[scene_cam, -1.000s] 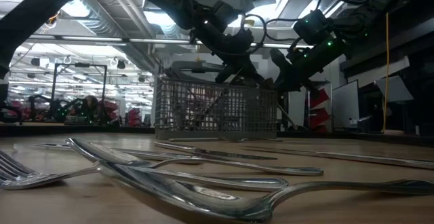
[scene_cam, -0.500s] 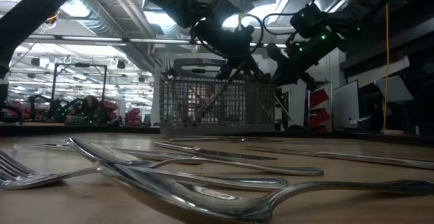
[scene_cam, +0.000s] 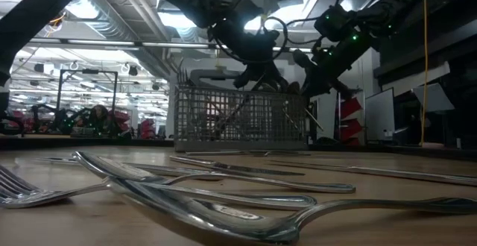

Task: Sort silverware
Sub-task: Adjust the silver spoon in the dishwasher utensil holder

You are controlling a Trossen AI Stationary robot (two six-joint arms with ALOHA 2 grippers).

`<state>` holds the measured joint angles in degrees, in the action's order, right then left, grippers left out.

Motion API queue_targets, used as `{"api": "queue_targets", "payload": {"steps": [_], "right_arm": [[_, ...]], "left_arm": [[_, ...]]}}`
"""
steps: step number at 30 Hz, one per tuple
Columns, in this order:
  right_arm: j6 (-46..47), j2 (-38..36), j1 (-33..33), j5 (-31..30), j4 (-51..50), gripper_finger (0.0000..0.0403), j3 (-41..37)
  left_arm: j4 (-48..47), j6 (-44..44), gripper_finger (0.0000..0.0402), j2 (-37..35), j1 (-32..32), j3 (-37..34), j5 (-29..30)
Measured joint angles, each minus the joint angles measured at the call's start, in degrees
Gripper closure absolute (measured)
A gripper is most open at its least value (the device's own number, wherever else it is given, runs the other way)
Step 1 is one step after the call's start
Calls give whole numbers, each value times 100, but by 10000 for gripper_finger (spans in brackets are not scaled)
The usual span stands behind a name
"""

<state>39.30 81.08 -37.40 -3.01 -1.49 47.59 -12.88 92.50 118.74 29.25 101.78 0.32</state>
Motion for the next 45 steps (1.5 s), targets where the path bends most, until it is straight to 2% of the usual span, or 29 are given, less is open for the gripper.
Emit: {"api": "queue_targets", "payload": {"steps": [7,15,33,39,45], "right_arm": [[14,0,147,-200,-167,388,9],[13,-4,218,-418,-234,388,13],[-29,-15,218,-506,-323,386,11],[-53,-15,218,-491,-305,382,9],[-42,-13,218,-453,-312,364,4]], "left_arm": [[-254,-510,401,-4,138,18,56],[-308,-573,401,-75,165,5,154],[-899,-785,401,-812,223,-11,787],[-878,-775,401,-878,192,-11,727],[-837,-103,401,-732,-49,-13,370]]}}
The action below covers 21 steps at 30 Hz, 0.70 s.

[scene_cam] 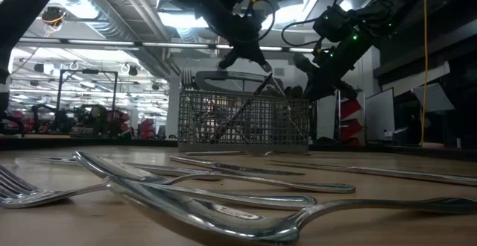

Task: Sort silverware
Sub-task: Adjust the silver spoon in the dishwasher utensil holder

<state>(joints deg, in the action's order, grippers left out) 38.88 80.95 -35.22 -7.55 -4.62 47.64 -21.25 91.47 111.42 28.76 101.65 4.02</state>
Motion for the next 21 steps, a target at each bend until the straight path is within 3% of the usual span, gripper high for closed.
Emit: {"api": "queue_targets", "payload": {"steps": [14,21], "right_arm": [[-3,2,-2,277,24,309,0],[-35,2,-2,270,24,310,0]], "left_arm": [[117,395,374,459,-491,0,-110],[261,-304,326,457,-537,2,-13]]}}
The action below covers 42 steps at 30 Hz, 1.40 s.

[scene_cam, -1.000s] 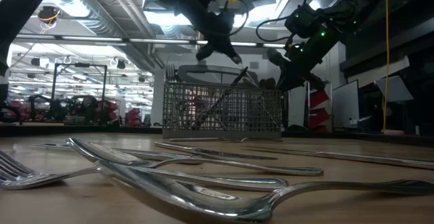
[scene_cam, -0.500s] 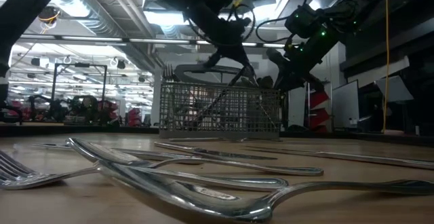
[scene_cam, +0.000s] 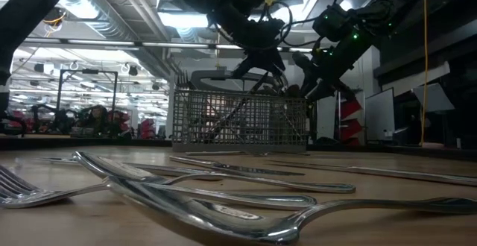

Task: Sort silverware
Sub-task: Adjust the silver spoon in the dishwasher utensil holder, then move the dishwasher utensil holder

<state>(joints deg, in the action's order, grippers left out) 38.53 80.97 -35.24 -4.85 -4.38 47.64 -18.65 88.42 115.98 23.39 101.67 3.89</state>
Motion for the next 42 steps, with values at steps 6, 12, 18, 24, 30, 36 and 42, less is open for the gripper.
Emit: {"api": "queue_targets", "payload": {"steps": [6,12,18,24,30,36,42], "right_arm": [[-365,-13,-2,-7,0,310,0],[-608,-110,-2,-12,28,310,0],[-1026,-402,-2,-67,34,310,0],[-1988,-817,0,197,28,310,0],[-2886,-1035,2,1414,45,310,0],[-3461,-1036,2,2675,18,310,0],[-4028,-1036,4,3545,-31,310,0]], "left_arm": [[236,-884,297,-41,1,-2,270],[375,-1447,295,-129,1,0,296],[327,-2153,299,-235,-10,0,363],[-624,-4194,300,-628,-8,0,416],[-2453,-6756,300,-957,-78,1,227],[-3779,-8842,300,-917,-326,0,-93],[-4424,-9540,300,-905,-754,0,-97]]}}
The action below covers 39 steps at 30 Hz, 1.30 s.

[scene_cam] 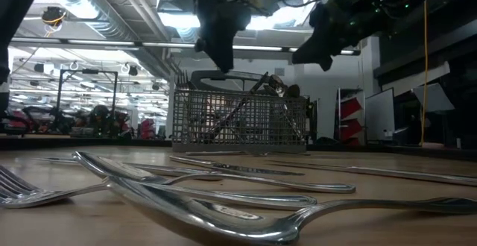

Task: Sort silverware
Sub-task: Move the dishwasher utensil holder

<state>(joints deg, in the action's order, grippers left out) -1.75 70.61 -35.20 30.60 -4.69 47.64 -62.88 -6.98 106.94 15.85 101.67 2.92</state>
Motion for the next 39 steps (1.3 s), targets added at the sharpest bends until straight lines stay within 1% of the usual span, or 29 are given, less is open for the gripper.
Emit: {"api": "queue_targets", "payload": {"steps": [6,11,15,21,26,28,35,39], "right_arm": [[-25,0,0,155,8,310,0],[-25,0,-2,200,11,311,0],[-26,0,-2,179,12,310,0],[-25,0,-2,154,13,311,0],[-30,0,-2,148,16,311,0],[-96,0,-4,144,20,311,0],[-462,0,-5,127,31,311,0],[-525,0,-7,-95,31,311,0]], "left_arm": [[-65,-202,300,91,-416,2,0],[-4,-334,300,404,-666,0,27],[159,-207,300,808,-773,-2,211],[417,-50,300,1295,-694,-4,247],[726,-151,300,1550,-515,-4,313],[846,-264,300,1606,-436,2,431],[1002,-301,300,1628,-241,7,503],[1006,-283,300,1634,-203,7,627]]}}
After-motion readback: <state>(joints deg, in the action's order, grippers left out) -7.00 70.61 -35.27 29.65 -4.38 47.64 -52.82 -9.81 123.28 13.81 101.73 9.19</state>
